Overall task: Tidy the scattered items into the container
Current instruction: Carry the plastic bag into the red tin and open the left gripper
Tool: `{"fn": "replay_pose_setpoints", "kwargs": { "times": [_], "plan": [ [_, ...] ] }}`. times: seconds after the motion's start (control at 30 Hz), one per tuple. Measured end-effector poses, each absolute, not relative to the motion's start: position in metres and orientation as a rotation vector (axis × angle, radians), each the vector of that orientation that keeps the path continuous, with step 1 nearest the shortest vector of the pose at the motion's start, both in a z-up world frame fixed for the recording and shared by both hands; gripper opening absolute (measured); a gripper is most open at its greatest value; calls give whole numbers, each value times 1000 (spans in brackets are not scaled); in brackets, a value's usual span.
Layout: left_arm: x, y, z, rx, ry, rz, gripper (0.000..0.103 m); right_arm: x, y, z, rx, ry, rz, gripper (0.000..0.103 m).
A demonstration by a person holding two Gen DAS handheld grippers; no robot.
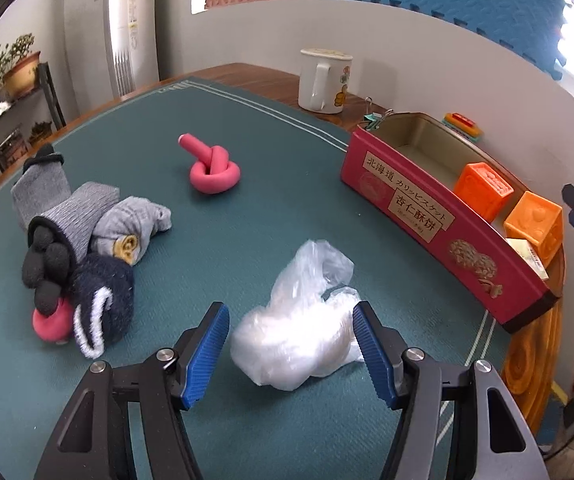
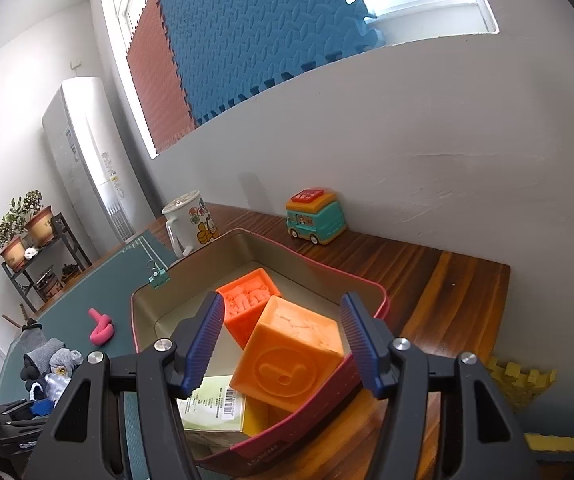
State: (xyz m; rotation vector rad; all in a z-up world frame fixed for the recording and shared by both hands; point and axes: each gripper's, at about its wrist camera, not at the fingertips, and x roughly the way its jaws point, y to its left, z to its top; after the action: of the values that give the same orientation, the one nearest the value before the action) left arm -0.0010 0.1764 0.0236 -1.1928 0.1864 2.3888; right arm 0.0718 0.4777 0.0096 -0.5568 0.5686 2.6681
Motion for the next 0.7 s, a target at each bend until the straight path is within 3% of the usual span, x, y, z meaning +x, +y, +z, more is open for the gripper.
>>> {"fn": "replay_pose_setpoints", "kwargs": {
  "times": [0.03,0.27,0.7],
  "plan": [
    [-1,177,22,-1195,184,2385,59,73,478,10,-554,566,2666,65],
    [8,179,27,-1170,206,2388,40,74,477,11,-548,560,2668,65],
    [0,223,81,-1005,141,2362,39,83,485,14,-502,568,2654,65]
  ]
}}
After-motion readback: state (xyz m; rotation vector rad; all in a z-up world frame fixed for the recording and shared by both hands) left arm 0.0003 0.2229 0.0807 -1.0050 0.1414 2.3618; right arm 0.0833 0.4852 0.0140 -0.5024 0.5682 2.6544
